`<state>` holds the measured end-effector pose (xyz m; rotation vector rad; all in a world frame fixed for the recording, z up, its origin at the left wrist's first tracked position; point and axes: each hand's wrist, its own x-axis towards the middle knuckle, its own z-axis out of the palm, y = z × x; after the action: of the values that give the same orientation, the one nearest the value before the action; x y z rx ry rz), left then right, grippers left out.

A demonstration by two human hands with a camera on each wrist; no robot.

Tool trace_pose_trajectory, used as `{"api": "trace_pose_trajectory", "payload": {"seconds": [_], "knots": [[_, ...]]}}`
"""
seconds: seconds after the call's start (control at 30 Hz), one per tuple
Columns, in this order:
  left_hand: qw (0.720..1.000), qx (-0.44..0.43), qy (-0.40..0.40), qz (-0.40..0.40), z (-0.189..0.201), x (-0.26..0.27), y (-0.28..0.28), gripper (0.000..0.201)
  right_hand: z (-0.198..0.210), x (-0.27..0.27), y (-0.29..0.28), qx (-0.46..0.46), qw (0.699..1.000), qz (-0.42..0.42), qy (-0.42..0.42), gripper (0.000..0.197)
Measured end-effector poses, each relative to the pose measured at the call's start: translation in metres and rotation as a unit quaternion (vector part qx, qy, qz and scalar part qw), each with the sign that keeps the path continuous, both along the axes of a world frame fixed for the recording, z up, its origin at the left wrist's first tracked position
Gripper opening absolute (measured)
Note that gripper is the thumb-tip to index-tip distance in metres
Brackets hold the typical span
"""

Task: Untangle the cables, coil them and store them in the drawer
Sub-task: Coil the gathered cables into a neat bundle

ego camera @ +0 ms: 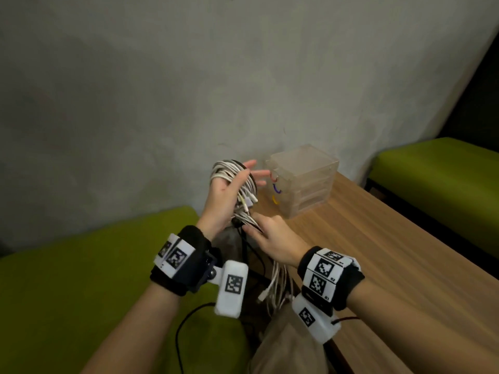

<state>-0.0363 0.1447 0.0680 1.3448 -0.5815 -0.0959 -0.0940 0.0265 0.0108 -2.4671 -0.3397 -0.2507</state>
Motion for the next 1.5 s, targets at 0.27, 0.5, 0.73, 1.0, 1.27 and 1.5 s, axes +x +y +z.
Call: {"api": "trace_pose_trajectory", "payload": {"seconds": [0.27,0.5,0.73,1.0,1.27,1.5], "knots": [[0.859,0.381,-0.324,0.109,-0.016,0.001,0.0,0.036,0.018,0.012,-0.011,-0.033,0.997,-0.017,0.069,0.026],[0.76,0.583,-0.284,0.043,-0.017,-0.001,0.014,0.032,0.032,0.008,-0.037,-0.263,0.965,-0.024,0.003,0.032],[0.92,0.29,0.088,-0.248,-0.034,-0.002,0.02,0.053,0.063,0.016,-0.049,-0.334,0.927,0.055,-0.162,0.047],[0.886,0.057,0.198,-0.415,-0.017,-0.016,0.02,0.022,0.052,0.022,-0.038,-0.058,0.99,0.069,-0.109,0.051],[0.901,-0.137,0.229,-0.343,-0.008,-0.025,-0.002,0.043,0.037,0.022,-0.022,0.269,0.959,-0.059,-0.074,0.034],[0.93,-0.244,0.211,-0.175,0.005,-0.018,-0.008,0.024,0.009,0.012,-0.009,0.164,0.985,-0.048,0.006,0.016]]}}
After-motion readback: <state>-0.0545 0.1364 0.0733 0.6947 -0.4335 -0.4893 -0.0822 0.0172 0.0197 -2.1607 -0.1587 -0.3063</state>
